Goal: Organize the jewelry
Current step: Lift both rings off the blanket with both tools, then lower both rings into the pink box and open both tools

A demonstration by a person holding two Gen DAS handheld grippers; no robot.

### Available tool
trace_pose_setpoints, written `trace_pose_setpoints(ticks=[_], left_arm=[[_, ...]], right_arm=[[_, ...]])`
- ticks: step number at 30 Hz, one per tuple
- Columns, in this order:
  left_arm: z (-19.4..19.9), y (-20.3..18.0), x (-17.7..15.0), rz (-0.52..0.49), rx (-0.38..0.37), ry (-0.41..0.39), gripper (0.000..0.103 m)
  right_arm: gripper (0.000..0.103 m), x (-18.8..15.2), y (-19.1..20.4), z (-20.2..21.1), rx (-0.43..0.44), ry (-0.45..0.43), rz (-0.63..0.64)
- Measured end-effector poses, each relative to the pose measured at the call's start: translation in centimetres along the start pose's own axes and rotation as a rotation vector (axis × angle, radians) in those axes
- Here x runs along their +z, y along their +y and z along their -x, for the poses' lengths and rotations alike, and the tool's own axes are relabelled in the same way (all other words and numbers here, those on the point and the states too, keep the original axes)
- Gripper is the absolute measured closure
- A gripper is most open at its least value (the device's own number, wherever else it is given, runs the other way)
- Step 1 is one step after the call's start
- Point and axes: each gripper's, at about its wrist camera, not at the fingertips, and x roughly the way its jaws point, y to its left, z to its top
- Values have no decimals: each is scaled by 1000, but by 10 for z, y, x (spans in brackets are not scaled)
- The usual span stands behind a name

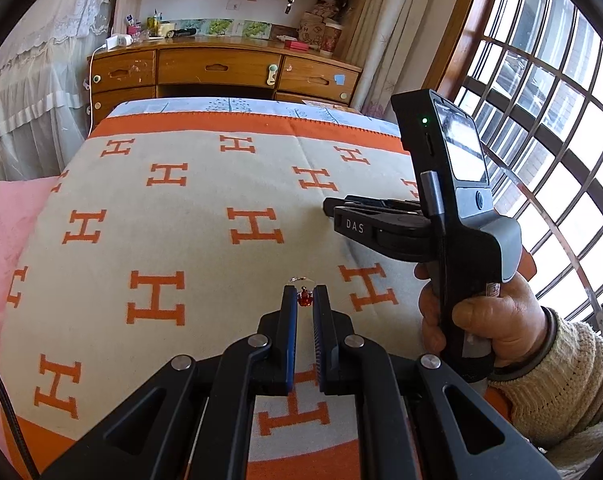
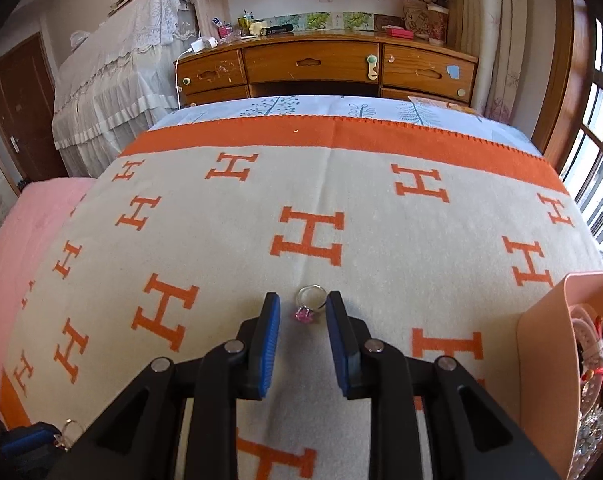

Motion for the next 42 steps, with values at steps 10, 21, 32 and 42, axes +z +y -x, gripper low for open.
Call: trace_pose_setpoints(ticks=[10, 21, 32, 42], left_arm=[[2, -4, 6, -7, -26, -15, 97], [-28, -118, 53, -172, -212, 19, 97], [-90, -216, 97, -249, -287, 88, 97], [-131, -236, 116, -215, -265, 133, 73]], right_arm=[[94, -19, -43, 64, 178, -97, -120], [94, -59, -170, 182, 95, -313, -358], [93, -67, -216, 166, 87, -293, -459], [92, -56, -239, 130, 127, -222, -518]])
